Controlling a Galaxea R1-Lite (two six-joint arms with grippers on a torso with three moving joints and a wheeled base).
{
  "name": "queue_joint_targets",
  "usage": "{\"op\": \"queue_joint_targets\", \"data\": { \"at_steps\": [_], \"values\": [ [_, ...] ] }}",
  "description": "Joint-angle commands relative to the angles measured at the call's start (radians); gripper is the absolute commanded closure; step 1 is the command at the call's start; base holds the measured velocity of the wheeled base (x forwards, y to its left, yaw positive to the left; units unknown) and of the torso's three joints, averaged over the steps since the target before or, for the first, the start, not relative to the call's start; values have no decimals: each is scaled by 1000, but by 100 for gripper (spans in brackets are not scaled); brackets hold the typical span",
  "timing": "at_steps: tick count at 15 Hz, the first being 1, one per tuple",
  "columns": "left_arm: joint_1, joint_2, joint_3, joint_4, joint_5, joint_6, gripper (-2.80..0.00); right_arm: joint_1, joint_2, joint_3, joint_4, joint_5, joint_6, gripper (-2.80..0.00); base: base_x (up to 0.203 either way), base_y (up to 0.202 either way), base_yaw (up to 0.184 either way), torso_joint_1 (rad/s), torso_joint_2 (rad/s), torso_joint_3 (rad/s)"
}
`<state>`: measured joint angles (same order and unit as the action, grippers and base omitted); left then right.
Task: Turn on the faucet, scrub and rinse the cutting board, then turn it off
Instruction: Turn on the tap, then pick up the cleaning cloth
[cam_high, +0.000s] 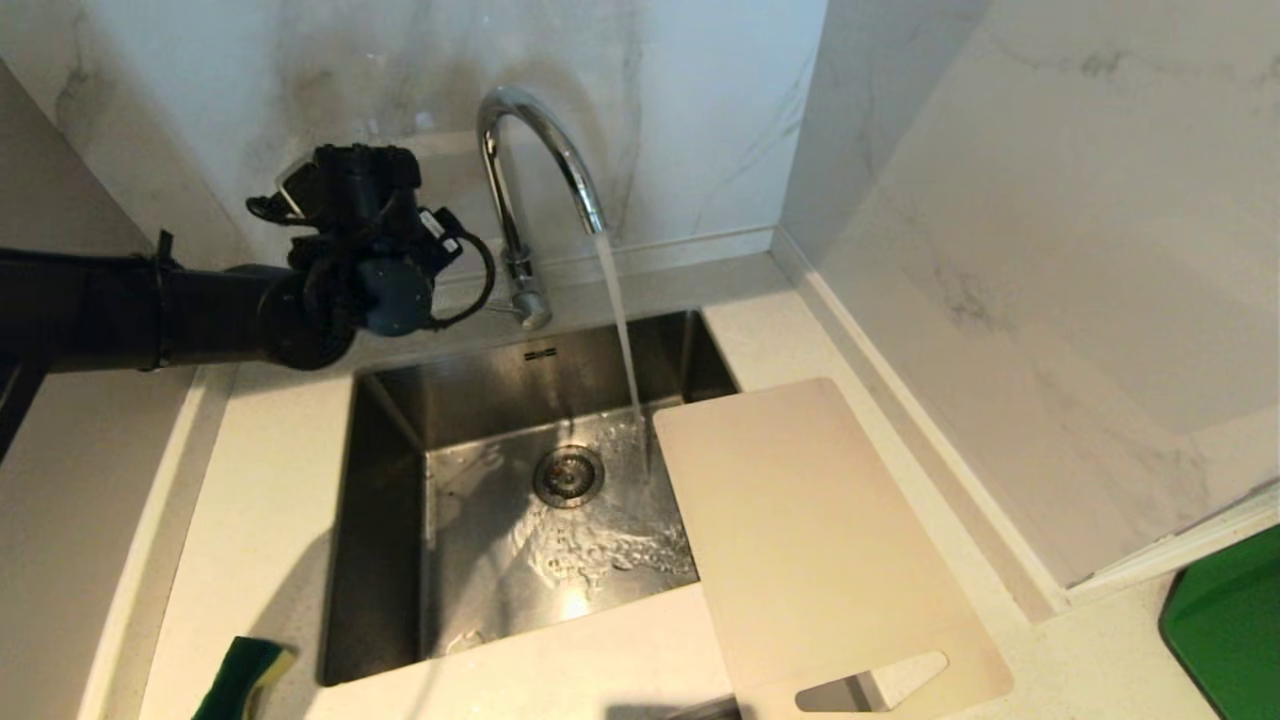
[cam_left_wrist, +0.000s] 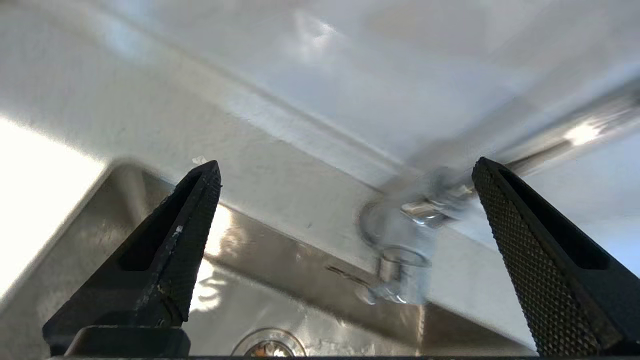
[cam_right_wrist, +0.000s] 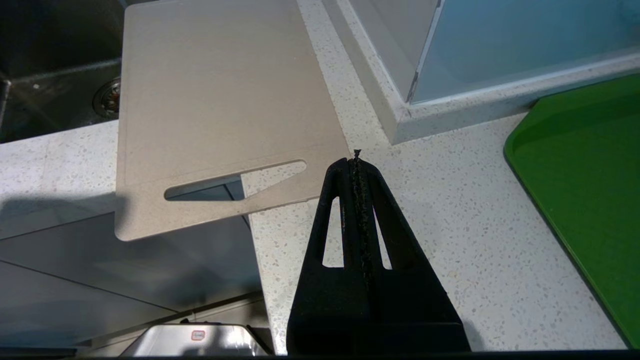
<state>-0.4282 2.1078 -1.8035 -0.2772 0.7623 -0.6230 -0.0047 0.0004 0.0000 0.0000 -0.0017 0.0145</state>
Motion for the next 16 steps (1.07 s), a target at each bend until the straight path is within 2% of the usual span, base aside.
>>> {"op": "queue_joint_targets", "data": {
  "at_steps": [1, 4, 6, 9, 10, 14, 15, 16],
  "values": [
    [1, -124, 78, 12, -39, 29, -280, 0, 0, 2, 0, 0, 1, 0, 0, 0, 0, 0, 0, 0],
    [14, -295, 280, 39, -198, 90, -280, 0, 0, 2, 0, 0, -1, 0, 0, 0, 0, 0, 0, 0],
    [60, -392, 410, 55, -320, 162, -280, 0, 0, 2, 0, 0, -1, 0, 0, 0, 0, 0, 0, 0],
    [114, -498, 527, 222, -452, 250, -280, 0, 0, 2, 0, 0, 0, 0, 0, 0, 0, 0, 0, 0],
    [127, -504, 535, 254, -483, 256, -280, 0, 0, 2, 0, 0, 1, 0, 0, 0, 0, 0, 0, 0],
    [110, -523, 574, 318, -479, 286, -280, 0, 0, 2, 0, 0, -1, 0, 0, 0, 0, 0, 0, 0],
    [102, -524, 581, 352, -477, 287, 0, 0, 0, 2, 0, 0, 0, 0, 0, 0, 0, 0, 0, 0],
    [99, -525, 588, 381, -478, 288, 0, 0, 0, 2, 0, 0, -1, 0, 0, 0, 0, 0, 0, 0]
  ]
}}
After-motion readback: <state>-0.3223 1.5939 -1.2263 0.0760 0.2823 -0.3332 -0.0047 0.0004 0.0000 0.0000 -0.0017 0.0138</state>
